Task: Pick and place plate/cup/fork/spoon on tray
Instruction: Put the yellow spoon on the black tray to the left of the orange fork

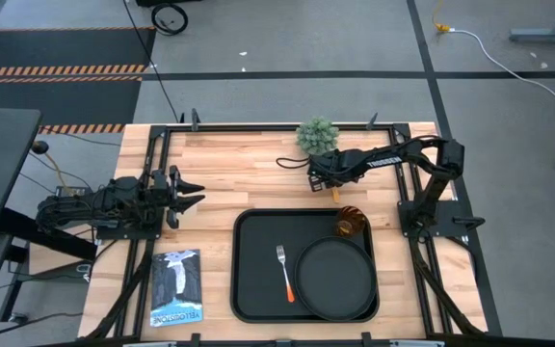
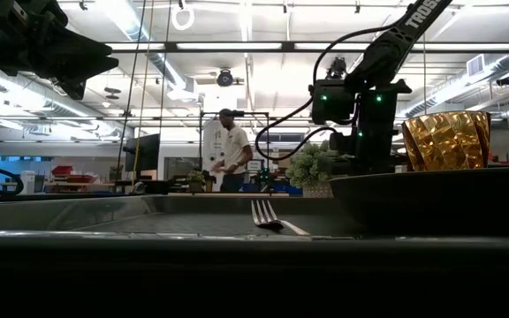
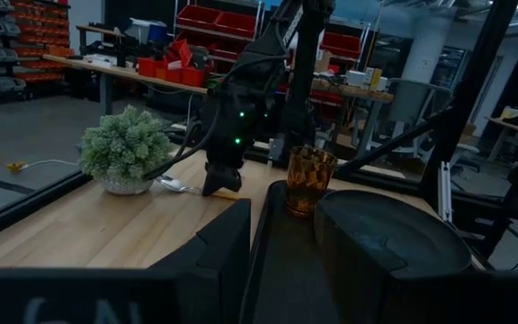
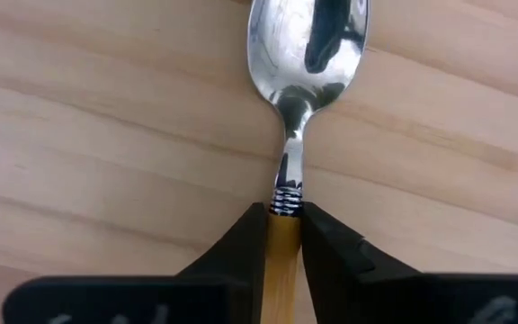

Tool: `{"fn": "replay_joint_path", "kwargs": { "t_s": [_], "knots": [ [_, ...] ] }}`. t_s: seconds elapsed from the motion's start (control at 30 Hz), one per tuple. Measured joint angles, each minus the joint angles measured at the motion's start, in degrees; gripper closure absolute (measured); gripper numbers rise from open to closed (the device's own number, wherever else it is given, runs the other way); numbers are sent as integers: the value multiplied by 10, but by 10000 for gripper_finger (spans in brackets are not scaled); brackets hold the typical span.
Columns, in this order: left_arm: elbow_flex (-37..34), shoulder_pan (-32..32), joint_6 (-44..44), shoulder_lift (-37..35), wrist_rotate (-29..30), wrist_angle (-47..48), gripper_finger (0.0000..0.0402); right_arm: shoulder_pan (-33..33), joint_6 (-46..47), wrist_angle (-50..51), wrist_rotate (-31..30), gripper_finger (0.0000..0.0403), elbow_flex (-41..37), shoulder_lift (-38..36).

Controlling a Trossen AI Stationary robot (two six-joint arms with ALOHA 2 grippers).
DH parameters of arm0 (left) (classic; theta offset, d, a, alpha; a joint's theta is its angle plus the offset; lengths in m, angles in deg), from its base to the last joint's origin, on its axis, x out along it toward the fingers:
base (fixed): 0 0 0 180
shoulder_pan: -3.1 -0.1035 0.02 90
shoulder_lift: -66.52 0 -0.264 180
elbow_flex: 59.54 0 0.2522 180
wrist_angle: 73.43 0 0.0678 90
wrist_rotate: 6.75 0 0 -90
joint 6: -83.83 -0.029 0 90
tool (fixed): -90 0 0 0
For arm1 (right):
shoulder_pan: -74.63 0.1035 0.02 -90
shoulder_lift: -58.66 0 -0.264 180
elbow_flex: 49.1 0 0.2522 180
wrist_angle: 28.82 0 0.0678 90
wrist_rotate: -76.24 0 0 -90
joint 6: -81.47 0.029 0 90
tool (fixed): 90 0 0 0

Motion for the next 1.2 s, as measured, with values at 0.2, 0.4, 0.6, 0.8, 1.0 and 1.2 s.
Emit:
{"fn": "replay_joint_path", "kwargs": {
  "t_s": [0.2,0.4,0.6,0.8,1.0,1.2],
  "knots": [
    [0,0,8,0,0,0,267,-3,2,38,4,336,-2,-13],
    [0,0,9,0,0,0,267,-16,0,57,-5,336,-2,-36],
    [0,0,10,0,0,0,267,-23,-3,90,-15,336,-2,-73],
    [0,0,10,0,0,0,267,-33,7,138,-34,336,-2,-135],
    [0,0,10,0,0,0,267,-29,17,132,-58,336,-1,-215],
    [0,0,10,0,0,-4,267,9,-7,10,-52,336,-1,-266]
  ]
}}
